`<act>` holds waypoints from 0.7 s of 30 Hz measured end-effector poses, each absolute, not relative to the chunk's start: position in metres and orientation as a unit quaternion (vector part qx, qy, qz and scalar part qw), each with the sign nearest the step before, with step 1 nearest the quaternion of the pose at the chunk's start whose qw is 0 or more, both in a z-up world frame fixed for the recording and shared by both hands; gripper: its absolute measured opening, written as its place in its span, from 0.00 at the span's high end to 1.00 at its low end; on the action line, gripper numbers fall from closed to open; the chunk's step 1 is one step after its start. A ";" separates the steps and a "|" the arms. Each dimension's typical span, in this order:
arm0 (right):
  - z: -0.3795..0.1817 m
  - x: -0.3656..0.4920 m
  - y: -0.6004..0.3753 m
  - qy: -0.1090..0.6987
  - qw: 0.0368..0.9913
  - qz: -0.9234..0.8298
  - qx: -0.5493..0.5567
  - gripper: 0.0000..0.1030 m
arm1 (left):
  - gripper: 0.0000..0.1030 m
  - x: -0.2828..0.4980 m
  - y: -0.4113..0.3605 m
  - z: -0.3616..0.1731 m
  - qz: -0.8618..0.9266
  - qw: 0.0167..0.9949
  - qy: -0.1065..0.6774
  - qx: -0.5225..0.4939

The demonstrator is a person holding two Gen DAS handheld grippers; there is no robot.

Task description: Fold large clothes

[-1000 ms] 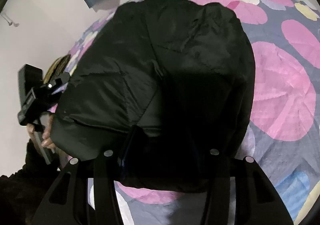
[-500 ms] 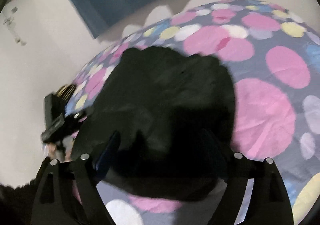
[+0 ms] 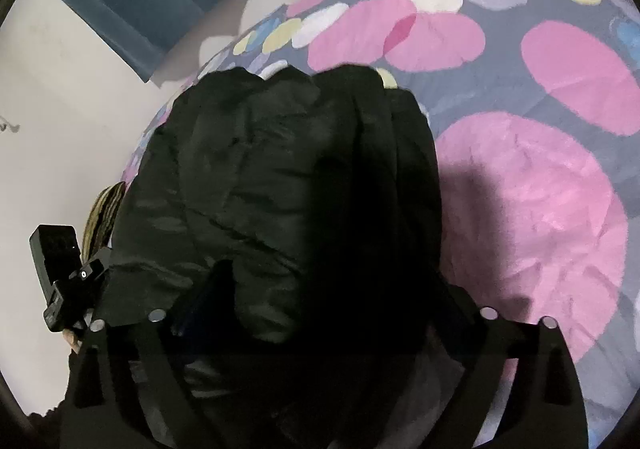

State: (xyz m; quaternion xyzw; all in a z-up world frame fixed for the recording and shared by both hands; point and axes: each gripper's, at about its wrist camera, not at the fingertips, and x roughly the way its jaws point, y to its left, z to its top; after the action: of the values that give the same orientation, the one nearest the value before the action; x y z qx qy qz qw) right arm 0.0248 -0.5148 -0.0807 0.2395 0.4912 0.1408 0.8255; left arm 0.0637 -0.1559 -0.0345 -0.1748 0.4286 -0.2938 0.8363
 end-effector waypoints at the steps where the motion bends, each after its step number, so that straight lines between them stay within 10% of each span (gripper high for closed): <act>1: -0.084 0.026 -0.516 0.492 0.821 0.145 0.250 0.08 | 0.08 0.064 -0.158 -0.034 -0.293 0.838 0.428 -0.168; 21: -0.084 0.032 -0.483 0.482 0.824 0.171 0.245 0.24 | 0.08 0.064 -0.148 -0.031 -0.278 0.851 0.424 -0.139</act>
State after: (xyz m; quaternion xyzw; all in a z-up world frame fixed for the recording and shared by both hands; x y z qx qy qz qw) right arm 0.0319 -0.4828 -0.0843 0.2449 0.4821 0.1705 0.8237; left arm 0.0642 -0.1485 -0.0309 -0.1388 0.4240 -0.2781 0.8507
